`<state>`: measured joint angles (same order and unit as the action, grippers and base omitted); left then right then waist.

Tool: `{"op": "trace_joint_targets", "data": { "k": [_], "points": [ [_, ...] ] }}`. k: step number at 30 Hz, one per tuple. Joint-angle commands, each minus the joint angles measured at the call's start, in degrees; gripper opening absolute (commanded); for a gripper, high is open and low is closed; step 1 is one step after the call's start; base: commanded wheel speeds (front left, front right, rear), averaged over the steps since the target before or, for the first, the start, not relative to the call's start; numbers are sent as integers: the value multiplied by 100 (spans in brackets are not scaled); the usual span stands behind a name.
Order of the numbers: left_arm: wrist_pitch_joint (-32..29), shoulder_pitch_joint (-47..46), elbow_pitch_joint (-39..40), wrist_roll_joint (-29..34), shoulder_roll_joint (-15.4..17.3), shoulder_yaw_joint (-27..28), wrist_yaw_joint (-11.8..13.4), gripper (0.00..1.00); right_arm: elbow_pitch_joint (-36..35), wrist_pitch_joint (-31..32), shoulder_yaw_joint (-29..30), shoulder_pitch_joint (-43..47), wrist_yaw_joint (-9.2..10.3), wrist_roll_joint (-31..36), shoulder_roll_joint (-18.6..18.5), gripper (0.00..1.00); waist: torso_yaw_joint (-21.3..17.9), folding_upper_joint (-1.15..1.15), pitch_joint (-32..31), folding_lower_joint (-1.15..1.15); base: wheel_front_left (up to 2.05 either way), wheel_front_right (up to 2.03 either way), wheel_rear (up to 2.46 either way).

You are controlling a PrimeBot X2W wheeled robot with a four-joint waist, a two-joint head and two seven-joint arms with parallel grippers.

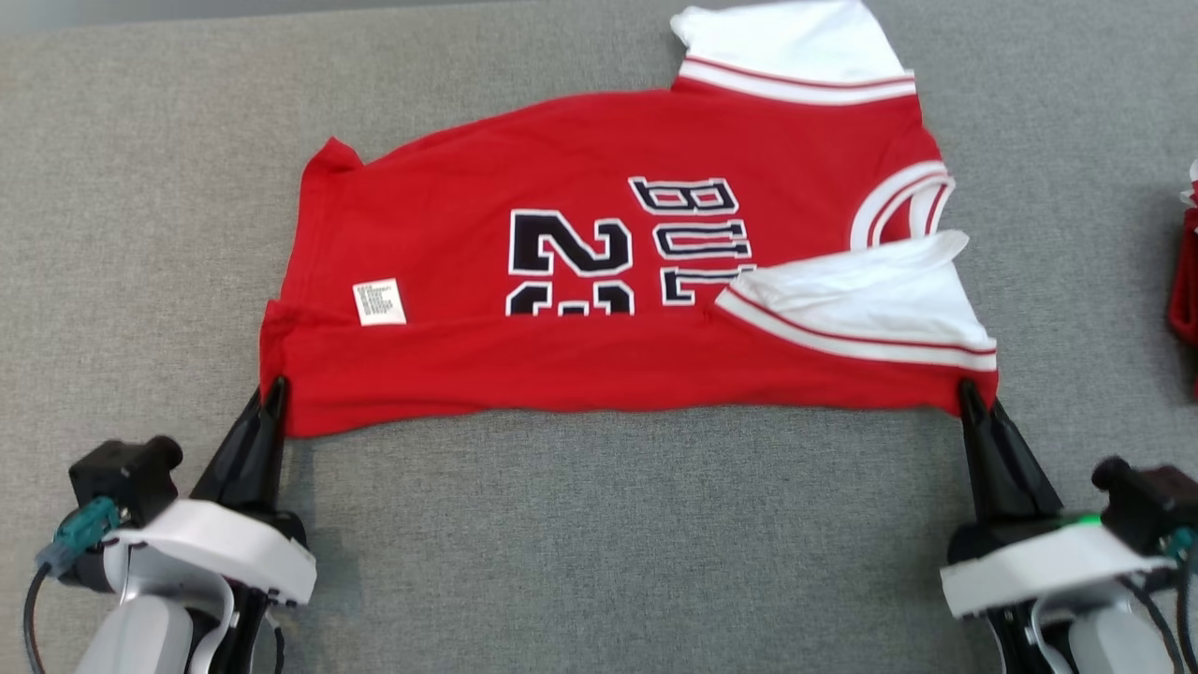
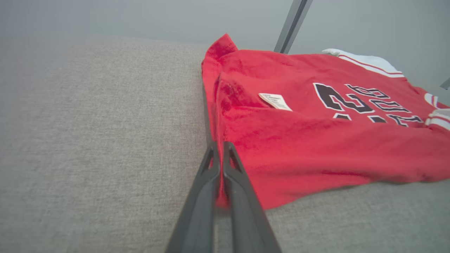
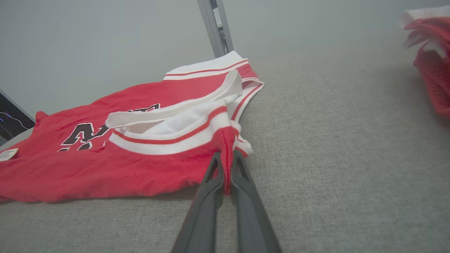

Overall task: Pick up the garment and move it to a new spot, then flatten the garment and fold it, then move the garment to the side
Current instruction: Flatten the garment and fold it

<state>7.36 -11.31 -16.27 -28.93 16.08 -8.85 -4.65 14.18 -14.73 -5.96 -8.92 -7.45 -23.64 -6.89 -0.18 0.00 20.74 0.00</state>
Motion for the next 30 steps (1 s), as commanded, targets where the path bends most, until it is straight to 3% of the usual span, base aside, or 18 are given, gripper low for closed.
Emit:
{"op": "trace_joint_targets", "data": {
  "k": [1, 8, 14, 19, 20, 21, 22, 23, 30],
  "points": [
    [-69, 149, 191, -39, 65, 36, 78, 0, -183, 41, 50, 192, -5, 58, 7, 0, 13, 0, -73, 0, 0, 0, 0],
    [-561, 1087, 1258, -107, 260, 172, 480, 0, -1121, 478, 322, 1346, -5, 64, 225, 0, -13, 0, -364, 0, 0, 0, 0],
    [-842, 1872, 1848, -278, 139, 175, 748, 0, -1509, 959, 411, 2145, -5, 216, 294, 0, -5, 0, -669, 0, 0, 0, 0],
    [-935, 2121, 1886, -315, 44, 111, 856, 0, -1669, 1154, 413, 2257, -5, 213, 337, 0, -29, 0, -736, 0, 0, 0, 0],
    [-937, 2123, 1878, -351, 2, 101, 878, 9, -1696, 1170, 407, 2252, -5, 214, 339, 0, -27, 0, -740, 0, 0, 0, 0],
    [-944, 2115, 1865, -319, 12, 87, 899, 47, -1721, 1191, 397, 2240, -5, 230, 338, 34, -23, 0, -746, 0, 0, 0, 0],
    [-946, 2112, 1864, -293, 10, 84, 939, 100, -1748, 1214, 391, 2227, -5, 253, 343, 89, -23, 0, -747, 0, 0, 0, 0],
    [-906, 2100, 1875, -275, -12, 85, 952, 100, -1796, 1194, 410, 2203, -5, 284, 344, 100, -25, 0, -746, 0, 0, 0, 0],
    [-260, 1870, 2154, 24, -41, 256, 1131, 100, -2195, 984, 707, 1907, -5, 634, 184, 100, -51, 0, -697, 0, 0, 0, 0]
  ]
}}
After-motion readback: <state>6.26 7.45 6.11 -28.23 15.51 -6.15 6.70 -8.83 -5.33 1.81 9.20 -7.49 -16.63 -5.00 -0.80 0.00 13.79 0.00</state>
